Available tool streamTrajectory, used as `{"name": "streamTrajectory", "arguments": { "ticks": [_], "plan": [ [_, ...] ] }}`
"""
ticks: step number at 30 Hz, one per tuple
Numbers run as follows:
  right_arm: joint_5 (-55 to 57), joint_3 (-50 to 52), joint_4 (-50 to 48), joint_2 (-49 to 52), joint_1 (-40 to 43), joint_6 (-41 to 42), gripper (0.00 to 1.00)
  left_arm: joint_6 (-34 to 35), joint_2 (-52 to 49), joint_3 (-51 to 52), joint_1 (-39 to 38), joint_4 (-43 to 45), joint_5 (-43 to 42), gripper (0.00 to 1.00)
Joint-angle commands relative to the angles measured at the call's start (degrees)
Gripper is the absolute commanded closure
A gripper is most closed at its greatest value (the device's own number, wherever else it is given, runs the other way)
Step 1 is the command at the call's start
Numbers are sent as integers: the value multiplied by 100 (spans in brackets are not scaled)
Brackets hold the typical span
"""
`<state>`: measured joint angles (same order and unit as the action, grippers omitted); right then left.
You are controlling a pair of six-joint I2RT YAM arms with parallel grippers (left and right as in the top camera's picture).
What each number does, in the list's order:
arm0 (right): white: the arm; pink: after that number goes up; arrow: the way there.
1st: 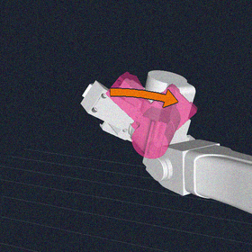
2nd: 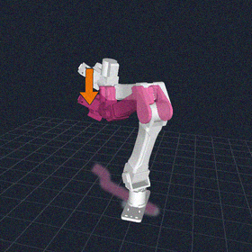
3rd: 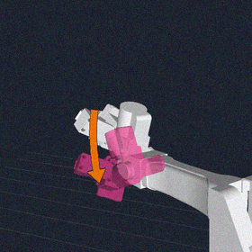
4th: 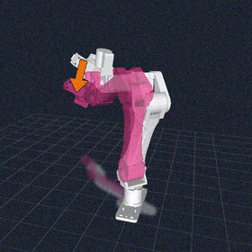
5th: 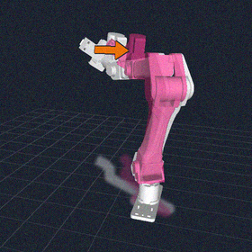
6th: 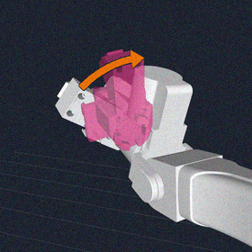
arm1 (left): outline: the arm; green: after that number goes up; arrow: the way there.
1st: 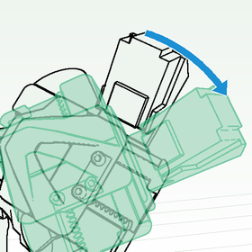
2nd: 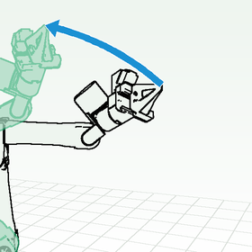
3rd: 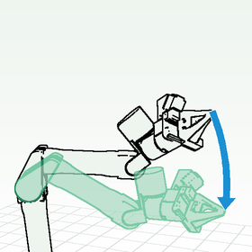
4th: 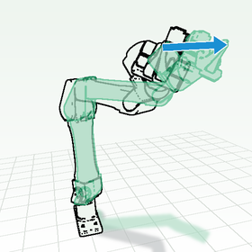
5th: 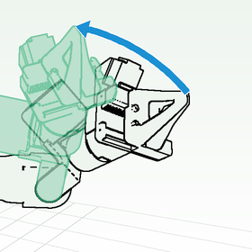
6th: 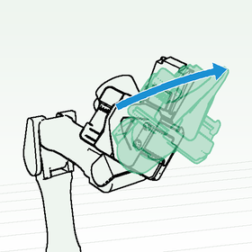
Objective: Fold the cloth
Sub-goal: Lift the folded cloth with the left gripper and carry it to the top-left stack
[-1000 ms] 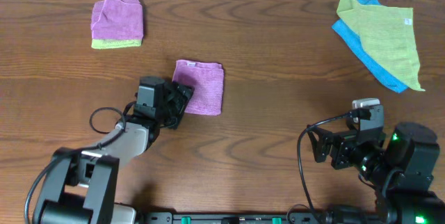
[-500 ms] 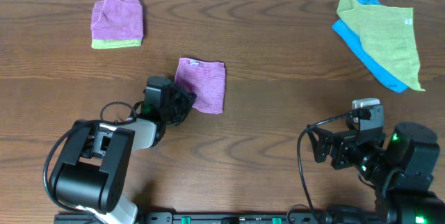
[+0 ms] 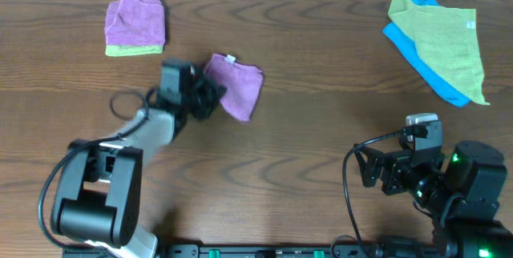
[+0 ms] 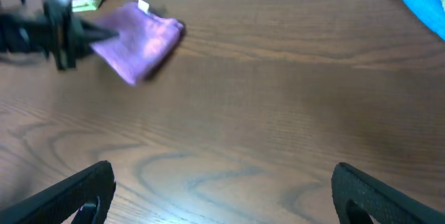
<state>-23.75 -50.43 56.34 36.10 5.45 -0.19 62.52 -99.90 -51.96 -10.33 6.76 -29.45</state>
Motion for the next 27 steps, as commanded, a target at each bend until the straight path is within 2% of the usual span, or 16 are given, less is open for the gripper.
{"name": "streamTrajectory", "arguments": {
  "ticks": [1,4,8,15,22,27],
  "plan": [
    [-4,37,11,-9,48,98,1,-586,151,-940,164,-763,-155,94],
    [-4,37,11,-9,48,98,1,-734,149,-1676,378,-1515,-9,94],
    [-4,37,11,-9,48,98,1,-809,138,-2229,743,-1663,59,94],
    [-4,37,11,-9,48,98,1,-815,79,-2535,1117,-1606,592,94],
    [-4,37,11,-9,48,98,1,-857,-79,-2605,1300,-977,1060,94],
    [-4,37,11,-9,48,98,1,-857,-621,-3032,1410,-817,1051,94]
  ]
}}
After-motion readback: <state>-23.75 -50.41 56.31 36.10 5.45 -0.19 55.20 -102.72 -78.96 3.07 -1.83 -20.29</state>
